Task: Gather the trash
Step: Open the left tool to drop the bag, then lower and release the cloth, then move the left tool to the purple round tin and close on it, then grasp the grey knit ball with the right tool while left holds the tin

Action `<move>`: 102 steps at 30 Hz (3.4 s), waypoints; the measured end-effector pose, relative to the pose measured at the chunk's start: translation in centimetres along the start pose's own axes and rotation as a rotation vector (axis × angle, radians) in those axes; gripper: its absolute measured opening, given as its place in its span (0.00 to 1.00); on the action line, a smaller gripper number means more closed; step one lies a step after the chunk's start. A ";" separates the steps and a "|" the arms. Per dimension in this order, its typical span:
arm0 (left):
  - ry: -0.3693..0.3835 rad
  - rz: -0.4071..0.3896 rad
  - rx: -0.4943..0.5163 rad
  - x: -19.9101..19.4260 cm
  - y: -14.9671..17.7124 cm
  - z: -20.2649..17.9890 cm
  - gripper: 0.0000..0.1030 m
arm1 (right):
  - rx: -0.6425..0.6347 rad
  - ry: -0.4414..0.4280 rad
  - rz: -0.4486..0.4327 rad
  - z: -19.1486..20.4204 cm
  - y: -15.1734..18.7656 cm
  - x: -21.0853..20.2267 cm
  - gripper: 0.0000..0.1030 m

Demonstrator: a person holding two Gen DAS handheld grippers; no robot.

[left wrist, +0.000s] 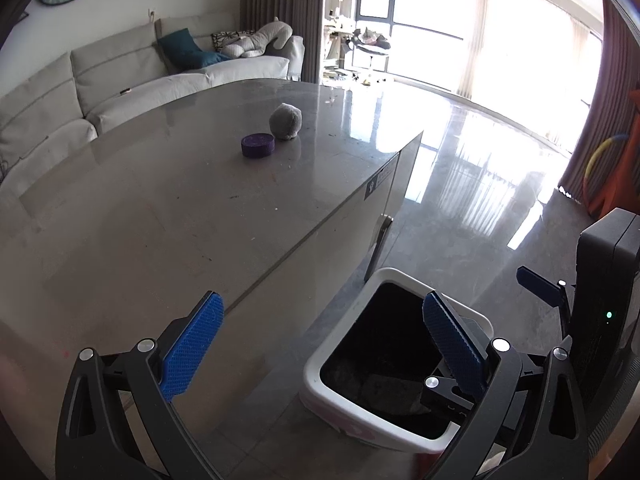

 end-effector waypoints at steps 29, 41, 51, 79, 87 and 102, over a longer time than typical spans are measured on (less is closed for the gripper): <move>-0.070 0.016 -0.082 15.9 -15.4 6.5 0.95 | -0.064 -0.026 -0.175 1.2 -17.5 9.6 0.96; -0.086 0.126 0.074 22.0 -14.7 6.4 0.95 | -0.049 -0.062 -0.171 0.9 -18.9 13.0 0.96; -0.072 0.166 0.093 23.2 -14.6 7.1 0.95 | -0.003 -0.131 -0.150 1.2 -20.1 14.5 0.96; 0.032 0.131 0.138 22.0 -15.0 4.7 0.55 | 0.004 -0.135 -0.177 0.9 -20.3 13.4 0.96; -0.012 0.095 0.072 20.8 -15.3 5.8 0.43 | 0.011 -0.134 -0.177 1.0 -20.6 13.6 0.96; -0.166 0.016 0.150 16.9 -17.2 9.6 0.43 | 0.011 -0.199 -0.052 5.9 -23.3 19.4 0.93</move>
Point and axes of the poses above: each gripper's, at about its wrist camera, not at the fingertips, and x roughly the way its jaws point, z to its left, y to its underside, the point moved 8 cm from there along x, roughly the way its jaws point, and after that the axes turned 10 degrees about -y, right-handed, at the moved point
